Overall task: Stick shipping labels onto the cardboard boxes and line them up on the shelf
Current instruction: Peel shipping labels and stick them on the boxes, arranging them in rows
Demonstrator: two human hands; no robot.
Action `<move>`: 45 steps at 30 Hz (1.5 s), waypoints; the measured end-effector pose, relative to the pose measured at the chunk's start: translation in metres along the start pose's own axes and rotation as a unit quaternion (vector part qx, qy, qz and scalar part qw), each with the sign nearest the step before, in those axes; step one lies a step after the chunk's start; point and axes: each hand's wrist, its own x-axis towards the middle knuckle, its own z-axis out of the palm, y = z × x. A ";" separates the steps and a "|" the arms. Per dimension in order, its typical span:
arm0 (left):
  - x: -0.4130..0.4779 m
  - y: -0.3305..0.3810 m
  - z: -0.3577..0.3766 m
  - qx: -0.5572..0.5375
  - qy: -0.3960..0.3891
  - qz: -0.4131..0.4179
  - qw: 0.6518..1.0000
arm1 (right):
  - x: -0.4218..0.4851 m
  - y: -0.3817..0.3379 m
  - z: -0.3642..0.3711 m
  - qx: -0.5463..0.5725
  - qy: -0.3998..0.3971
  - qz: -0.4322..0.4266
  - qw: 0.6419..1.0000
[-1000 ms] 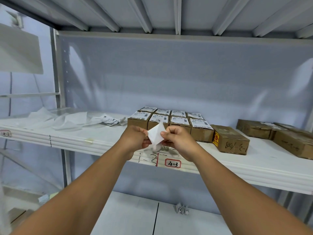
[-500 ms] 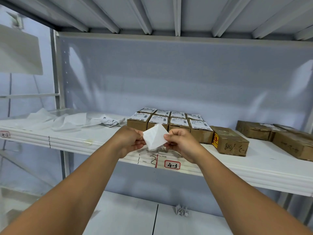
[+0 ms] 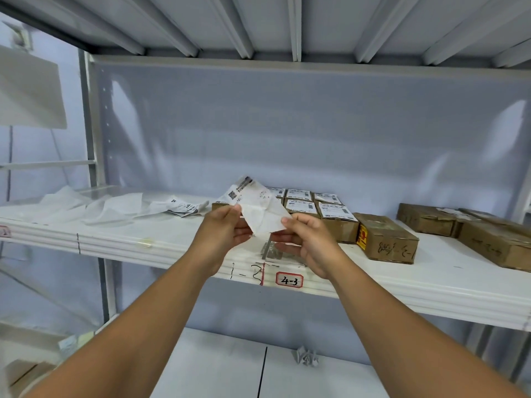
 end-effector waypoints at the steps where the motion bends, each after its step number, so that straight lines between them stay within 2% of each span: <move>1: 0.000 -0.003 0.004 0.013 0.005 0.012 1.000 | -0.001 0.000 0.003 0.003 -0.002 -0.004 1.000; 5: 0.002 -0.012 0.010 0.140 0.060 0.053 0.987 | 0.000 -0.002 0.016 -0.002 0.014 -0.025 1.000; 9: 0.004 -0.015 0.013 0.157 0.121 0.051 0.979 | 0.002 -0.005 0.026 -0.016 0.058 -0.045 0.997; 12: 0.001 -0.014 0.017 0.193 0.130 0.039 0.972 | 0.003 -0.006 0.032 -0.024 0.086 -0.045 0.995; 16: 0.000 -0.013 0.020 0.255 0.133 0.041 0.957 | 0.003 0.002 0.039 -0.154 0.069 -0.050 0.984; 18: 0.001 -0.012 0.021 0.281 0.136 0.039 0.949 | 0.004 0.005 0.040 -0.179 0.071 -0.034 0.981; 22: 0.004 -0.012 0.018 0.275 0.119 0.019 0.954 | 0.006 0.005 0.035 -0.170 0.103 -0.012 0.980; 27: 0.011 -0.014 0.007 0.204 0.075 -0.009 0.976 | 0.006 -0.001 0.028 -0.204 0.071 0.000 0.976; 30: 0.012 -0.010 0.001 0.171 0.034 0.003 0.985 | 0.007 -0.009 0.026 -0.200 0.056 -0.001 0.978; 45: 0.015 -0.006 -0.017 0.252 -0.005 0.001 0.968 | 0.011 -0.008 0.005 -0.262 -0.009 0.021 0.965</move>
